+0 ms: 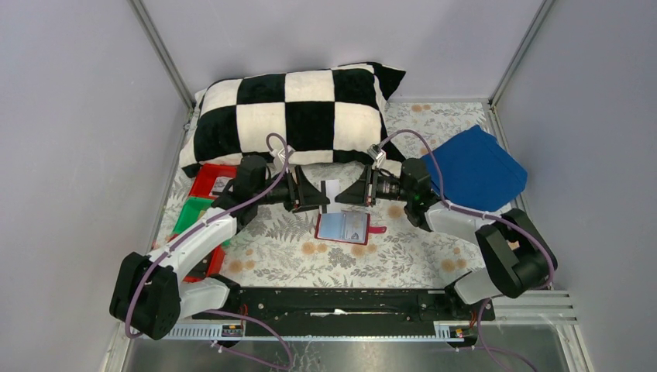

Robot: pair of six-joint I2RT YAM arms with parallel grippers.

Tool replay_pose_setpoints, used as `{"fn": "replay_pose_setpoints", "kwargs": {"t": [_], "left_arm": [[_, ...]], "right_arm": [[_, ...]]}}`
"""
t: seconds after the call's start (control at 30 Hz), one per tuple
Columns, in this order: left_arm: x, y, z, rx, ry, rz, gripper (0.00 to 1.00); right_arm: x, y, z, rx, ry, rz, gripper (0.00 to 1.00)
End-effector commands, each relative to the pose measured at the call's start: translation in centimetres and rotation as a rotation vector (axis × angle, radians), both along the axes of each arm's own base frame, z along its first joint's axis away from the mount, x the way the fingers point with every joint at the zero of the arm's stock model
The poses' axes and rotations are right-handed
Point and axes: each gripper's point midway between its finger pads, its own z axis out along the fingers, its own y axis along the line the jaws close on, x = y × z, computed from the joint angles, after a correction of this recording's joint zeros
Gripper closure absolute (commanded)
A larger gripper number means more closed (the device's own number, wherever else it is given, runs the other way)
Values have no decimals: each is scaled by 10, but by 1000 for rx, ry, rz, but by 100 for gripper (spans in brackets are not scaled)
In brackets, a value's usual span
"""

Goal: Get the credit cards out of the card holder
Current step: Place the credit card in the storage box.

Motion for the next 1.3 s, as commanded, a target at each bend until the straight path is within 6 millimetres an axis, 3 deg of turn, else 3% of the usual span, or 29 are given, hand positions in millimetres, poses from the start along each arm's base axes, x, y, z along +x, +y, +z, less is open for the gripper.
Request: {"fn": "replay_pose_setpoints", "kwargs": {"t": [0.0,0.27,0.47,0.53,0.63,0.67,0.7,0.73,0.77,0.83,0.93,1.03,1.13,1.27], "left_arm": [[-1,-4,34,-104,-93,-36,44],[3,-4,34,-113,-77,-27,58],[7,-2,24,-83,-49,1,81],[11,0,20,-64,-37,24,97],[17,5,15,-22,-30,58,100],[22,8,13,12,-36,87,100],[22,12,10,56,-36,94,100],[30,20,7,130,-50,142,100],[37,31,3,219,-57,187,100],[55,58,12,408,-93,300,100],[73,123,6,789,-49,504,100],[75,184,6,1115,31,679,100],[72,219,9,1284,111,851,100],[68,239,11,1420,262,1029,100]], "right_arm": [[-4,3,26,125,-37,50,100],[-3,5,22,139,-18,64,100],[-6,5,18,158,6,74,100],[-7,4,16,155,12,77,100],[-9,3,11,139,24,79,100],[-9,3,8,124,28,77,85],[-8,3,5,103,34,72,63],[-7,2,2,76,25,61,42],[-4,1,-4,33,15,39,29],[6,-5,-14,-88,-23,-24,16],[20,-21,-33,-301,-66,-116,11],[25,-33,-39,-389,-88,-160,9],[23,-34,-41,-393,-90,-152,9],[16,-32,-46,-380,-64,-123,9]]}}
